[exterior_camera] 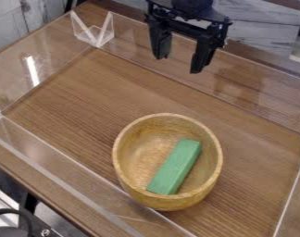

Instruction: Remove the green block from inside the brown bowl and put it on the table

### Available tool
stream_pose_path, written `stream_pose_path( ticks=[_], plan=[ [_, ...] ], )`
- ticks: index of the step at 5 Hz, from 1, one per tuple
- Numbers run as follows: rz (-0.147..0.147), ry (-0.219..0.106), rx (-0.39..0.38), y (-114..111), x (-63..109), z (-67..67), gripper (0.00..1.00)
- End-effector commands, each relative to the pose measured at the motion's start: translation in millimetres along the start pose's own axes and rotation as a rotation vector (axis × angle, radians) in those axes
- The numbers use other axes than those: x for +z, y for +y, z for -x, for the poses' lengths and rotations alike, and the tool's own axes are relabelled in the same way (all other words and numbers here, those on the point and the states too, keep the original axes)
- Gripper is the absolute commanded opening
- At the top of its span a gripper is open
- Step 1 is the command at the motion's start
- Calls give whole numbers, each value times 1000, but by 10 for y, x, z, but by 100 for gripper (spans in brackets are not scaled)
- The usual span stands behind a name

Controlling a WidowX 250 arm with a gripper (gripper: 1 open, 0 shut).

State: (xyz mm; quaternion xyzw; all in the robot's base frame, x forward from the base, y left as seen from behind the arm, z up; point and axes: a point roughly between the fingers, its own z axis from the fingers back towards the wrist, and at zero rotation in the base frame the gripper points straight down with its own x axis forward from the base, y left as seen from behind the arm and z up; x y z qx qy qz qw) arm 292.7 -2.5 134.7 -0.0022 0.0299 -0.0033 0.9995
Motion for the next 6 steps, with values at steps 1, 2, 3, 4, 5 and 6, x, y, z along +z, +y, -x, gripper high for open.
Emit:
stream_pose_path(
  ticks=[1,2,3,4,5,6],
  plan=[
    [1,18,5,-44,-70,75,100],
    [8,-4,36,-197,-117,340,100],
    [7,0,43,-259,-138,446,100],
    [6,-1,48,-313,-163,536,100],
    [5,-3,50,-360,-194,607,100],
    [3,-6,52,-400,-226,676,100]
  ],
)
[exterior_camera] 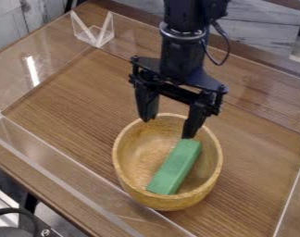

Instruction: Remove the green block from inside the brown bowl and put it on the table

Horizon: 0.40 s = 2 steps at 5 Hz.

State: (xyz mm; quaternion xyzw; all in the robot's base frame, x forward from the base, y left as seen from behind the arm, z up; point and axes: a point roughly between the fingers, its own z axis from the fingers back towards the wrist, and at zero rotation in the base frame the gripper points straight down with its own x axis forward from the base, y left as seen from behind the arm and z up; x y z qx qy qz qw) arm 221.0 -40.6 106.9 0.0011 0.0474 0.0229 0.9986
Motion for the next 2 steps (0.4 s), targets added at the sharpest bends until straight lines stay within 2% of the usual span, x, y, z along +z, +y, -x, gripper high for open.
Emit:
stream_pose_path(
  ticks=[1,2],
  plan=[
    [9,-41,0,-43,57,26,100],
    [10,-49,1,-75,20,76,100]
  ],
)
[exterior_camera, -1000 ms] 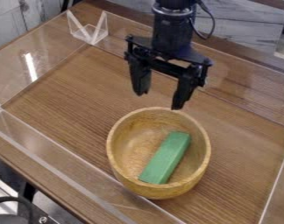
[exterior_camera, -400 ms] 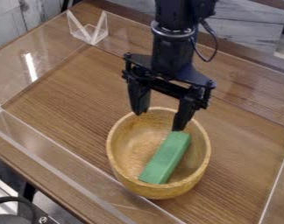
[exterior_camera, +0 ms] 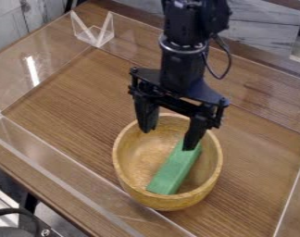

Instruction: Remove the green block from inside the brown bowl and put it on the table

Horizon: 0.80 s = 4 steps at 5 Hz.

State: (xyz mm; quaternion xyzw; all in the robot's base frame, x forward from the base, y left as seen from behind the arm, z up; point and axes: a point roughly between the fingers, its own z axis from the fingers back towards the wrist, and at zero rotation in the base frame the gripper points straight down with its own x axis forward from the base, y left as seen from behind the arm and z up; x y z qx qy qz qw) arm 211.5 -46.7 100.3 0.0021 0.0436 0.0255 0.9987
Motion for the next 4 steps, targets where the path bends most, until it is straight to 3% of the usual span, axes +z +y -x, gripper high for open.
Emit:
stream_pose_path(
  ticks=[1,4],
  plan=[
    [13,-46,-6,-45,51,20,100],
    [23,-60,-5,-135,-85,115,100]
  ],
)
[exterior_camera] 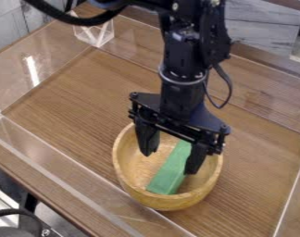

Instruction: Remove the green block from inside the brown bowl and put it on the table

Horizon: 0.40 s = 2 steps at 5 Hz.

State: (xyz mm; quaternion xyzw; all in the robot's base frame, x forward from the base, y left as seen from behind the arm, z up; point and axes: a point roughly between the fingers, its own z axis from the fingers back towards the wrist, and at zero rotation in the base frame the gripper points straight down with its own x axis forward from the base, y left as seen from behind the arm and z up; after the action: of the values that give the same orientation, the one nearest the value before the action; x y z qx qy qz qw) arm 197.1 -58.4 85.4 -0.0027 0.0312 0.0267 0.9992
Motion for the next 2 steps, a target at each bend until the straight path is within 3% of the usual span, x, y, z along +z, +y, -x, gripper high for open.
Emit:
stream_pose_path(
  ticks=[1,2],
  plan=[
    [15,-31,-9,-44,27,-6,100],
    [17,-28,-12,-61,-18,11,100]
  ],
)
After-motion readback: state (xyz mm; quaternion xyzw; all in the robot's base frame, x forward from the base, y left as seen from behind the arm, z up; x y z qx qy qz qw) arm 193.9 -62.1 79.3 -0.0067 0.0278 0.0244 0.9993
